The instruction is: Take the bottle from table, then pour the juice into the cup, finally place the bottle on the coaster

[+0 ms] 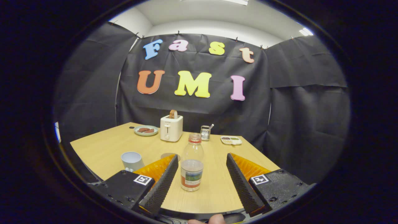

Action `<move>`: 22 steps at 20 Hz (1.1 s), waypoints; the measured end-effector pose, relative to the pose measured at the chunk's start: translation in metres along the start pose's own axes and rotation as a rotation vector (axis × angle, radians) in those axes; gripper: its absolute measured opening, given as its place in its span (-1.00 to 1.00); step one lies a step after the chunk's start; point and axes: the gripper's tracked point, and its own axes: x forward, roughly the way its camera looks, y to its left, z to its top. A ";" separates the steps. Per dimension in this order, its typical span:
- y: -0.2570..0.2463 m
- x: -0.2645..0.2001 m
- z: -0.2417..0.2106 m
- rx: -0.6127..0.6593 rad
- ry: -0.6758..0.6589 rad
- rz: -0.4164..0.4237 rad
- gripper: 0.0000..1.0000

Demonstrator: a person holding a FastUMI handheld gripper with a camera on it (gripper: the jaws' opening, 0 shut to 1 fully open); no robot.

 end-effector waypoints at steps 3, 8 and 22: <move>0.008 0.018 -0.029 0.031 0.060 0.032 1.00; 0.013 0.052 -0.064 0.081 0.139 0.065 1.00; 0.024 0.108 -0.080 0.258 0.164 0.073 0.90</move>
